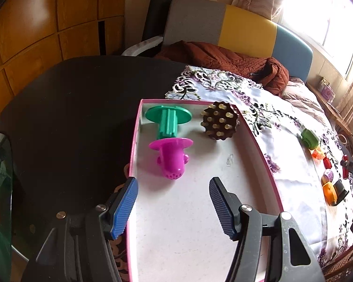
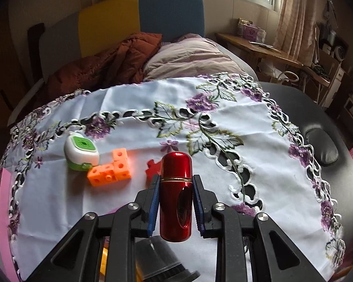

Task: Organize rigid objects
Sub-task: 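Carry the red lipstick tube with the right tool into the tray and release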

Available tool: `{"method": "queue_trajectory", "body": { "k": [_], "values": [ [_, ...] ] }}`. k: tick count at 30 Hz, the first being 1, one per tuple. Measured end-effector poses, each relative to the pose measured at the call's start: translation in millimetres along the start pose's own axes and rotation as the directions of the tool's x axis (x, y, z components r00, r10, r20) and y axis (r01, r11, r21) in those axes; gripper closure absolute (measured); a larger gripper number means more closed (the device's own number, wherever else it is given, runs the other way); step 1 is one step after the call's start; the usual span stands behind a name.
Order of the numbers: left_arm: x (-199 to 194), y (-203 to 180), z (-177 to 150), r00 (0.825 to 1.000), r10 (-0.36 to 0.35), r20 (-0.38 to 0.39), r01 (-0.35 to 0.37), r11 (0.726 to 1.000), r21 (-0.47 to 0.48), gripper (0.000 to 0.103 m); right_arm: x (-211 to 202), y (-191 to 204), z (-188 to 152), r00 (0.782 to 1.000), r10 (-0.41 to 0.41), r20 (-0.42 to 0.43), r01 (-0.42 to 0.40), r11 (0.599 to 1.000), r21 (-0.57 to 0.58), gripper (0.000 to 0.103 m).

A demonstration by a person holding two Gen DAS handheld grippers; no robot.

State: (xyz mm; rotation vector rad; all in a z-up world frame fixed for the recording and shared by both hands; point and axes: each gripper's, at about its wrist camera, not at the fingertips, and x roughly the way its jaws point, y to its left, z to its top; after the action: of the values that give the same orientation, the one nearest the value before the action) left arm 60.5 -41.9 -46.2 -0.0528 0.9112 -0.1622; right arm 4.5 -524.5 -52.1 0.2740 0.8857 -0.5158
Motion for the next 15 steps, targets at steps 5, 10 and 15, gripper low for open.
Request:
{"method": "queue_trajectory", "body": {
  "k": [5, 10, 15],
  "values": [
    [-2, 12, -1, 1.000, 0.005, 0.008, -0.004, 1.000, -0.030, 0.039, -26, 49, 3, 0.992, 0.121, 0.027, -0.118, 0.990, -0.082, 0.077],
    [-3, 21, -2, 1.000, 0.001, 0.015, -0.001, 0.999, -0.053, 0.039, -51, 130, -6, 0.955, 0.296, -0.004, -0.290, 0.934, -0.211, 0.077],
    [-5, 29, -3, 1.000, 0.000, 0.018, 0.001, 0.997, -0.073, 0.039, -65, 224, -28, 0.877, 0.466, -0.118, -0.478, 0.817, -0.322, 0.077]
  ]
}}
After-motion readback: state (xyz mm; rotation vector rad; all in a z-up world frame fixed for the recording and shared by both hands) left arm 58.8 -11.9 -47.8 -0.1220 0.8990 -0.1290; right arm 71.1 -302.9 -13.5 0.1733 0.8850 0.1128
